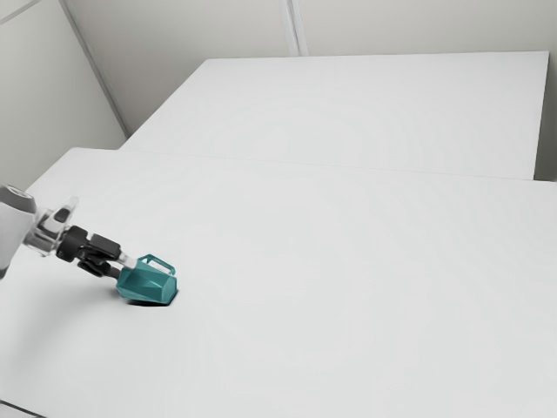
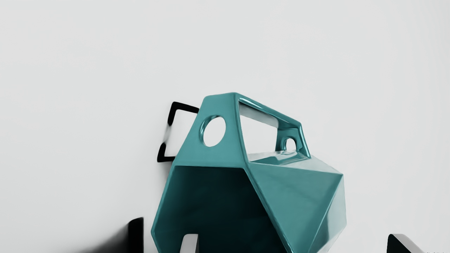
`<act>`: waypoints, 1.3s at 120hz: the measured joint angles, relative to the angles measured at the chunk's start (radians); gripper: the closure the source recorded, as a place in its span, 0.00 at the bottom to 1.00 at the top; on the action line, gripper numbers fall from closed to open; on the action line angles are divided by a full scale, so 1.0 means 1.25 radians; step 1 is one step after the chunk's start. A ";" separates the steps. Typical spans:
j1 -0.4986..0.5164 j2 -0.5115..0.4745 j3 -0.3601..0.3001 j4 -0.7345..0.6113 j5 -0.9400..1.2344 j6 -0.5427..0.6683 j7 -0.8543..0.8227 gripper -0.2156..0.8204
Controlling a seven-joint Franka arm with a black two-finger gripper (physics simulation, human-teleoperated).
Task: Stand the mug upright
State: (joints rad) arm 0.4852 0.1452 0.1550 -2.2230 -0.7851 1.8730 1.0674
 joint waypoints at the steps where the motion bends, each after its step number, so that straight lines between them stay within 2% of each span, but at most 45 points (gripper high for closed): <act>1: -0.001 0.000 0.000 0.000 0.000 0.000 0.000 0.23; 32: -0.025 0.009 -0.004 -0.003 0.000 0.003 0.010 0.23; 43: -0.029 0.011 -0.006 -0.004 -0.002 0.003 0.012 0.26; 100: -0.030 0.007 -0.009 -0.004 -0.006 0.004 0.018 0.68; 129: -0.037 -0.013 -0.010 -0.003 -0.005 0.005 0.017 0.84; 156: -0.063 -0.048 -0.010 -0.004 -0.005 0.006 0.018 0.93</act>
State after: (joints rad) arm 0.4070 0.0857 0.1427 -2.2277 -0.7908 1.8811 1.0895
